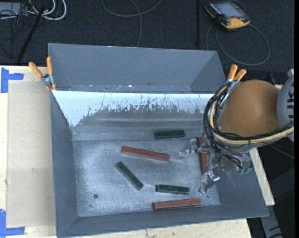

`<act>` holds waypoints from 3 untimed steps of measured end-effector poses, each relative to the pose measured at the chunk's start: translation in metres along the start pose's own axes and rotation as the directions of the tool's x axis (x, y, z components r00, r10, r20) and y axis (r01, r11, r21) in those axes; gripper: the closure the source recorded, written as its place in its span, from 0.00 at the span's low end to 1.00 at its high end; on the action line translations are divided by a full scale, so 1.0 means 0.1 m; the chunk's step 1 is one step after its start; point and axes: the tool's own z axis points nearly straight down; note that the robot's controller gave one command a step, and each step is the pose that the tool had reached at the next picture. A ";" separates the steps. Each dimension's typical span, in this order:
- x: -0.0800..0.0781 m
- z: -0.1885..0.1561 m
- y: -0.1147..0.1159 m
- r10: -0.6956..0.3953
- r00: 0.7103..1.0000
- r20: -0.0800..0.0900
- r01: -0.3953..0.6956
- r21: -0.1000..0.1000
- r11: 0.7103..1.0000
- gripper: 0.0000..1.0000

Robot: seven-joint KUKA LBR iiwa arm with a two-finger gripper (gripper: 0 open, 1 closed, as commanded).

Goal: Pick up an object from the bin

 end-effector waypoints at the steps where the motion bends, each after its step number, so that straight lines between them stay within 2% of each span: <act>1: 0.10 1.06 0.14 0.308 0.951 -0.005 -0.308 0.000 0.951 1.00; 2: 0.10 1.06 0.14 0.308 0.951 -0.005 -0.308 0.000 0.952 1.00; 3: 0.12 0.17 0.21 0.301 0.953 -0.015 -0.301 -0.002 0.954 0.00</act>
Offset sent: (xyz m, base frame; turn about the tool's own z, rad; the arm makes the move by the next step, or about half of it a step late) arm 0.0000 0.0000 0.0000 0.0000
